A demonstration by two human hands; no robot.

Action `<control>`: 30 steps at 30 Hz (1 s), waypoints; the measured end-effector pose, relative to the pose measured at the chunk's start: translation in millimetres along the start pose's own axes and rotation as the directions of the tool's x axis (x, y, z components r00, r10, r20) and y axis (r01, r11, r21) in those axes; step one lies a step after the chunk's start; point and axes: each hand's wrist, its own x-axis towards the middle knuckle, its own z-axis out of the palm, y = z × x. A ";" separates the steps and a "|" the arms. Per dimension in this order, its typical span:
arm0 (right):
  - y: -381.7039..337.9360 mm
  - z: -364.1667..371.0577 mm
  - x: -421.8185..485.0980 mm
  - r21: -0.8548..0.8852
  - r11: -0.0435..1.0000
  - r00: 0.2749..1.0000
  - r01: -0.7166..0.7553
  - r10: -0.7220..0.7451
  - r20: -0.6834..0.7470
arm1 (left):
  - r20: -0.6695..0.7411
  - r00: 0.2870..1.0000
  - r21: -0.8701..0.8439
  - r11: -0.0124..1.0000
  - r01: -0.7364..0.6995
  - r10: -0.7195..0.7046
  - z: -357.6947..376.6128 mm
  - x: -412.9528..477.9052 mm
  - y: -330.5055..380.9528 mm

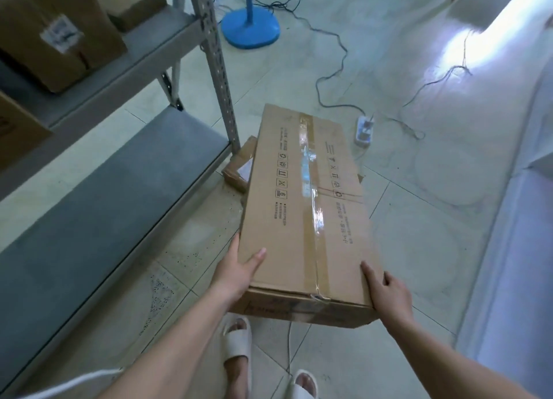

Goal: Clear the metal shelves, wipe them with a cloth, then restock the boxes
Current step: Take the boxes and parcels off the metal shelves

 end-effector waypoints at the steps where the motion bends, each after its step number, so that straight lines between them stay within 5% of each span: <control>1: -4.7 -2.7 8.7 0.009 1.000 1.000 -0.006 0.006 -0.007 | 0.023 1.000 -0.001 1.000 -0.003 0.003 1.5 12.3 9.4; 13: -65.4 52.6 104.4 0.170 0.967 0.969 -0.190 0.213 -0.127 | 0.292 0.956 0.033 0.998 -0.045 0.034 -4.1 208.8 58.1; 21: -92.7 158.5 116.9 0.369 0.765 0.850 -0.527 0.477 0.223 | 0.408 0.906 0.292 0.956 -0.015 -0.110 -55.4 306.7 41.1; 30: -108.9 204.1 137.1 0.217 0.819 0.827 -0.532 0.447 0.340 | 0.343 0.896 0.396 0.909 0.133 -0.281 -59.0 357.5 4.7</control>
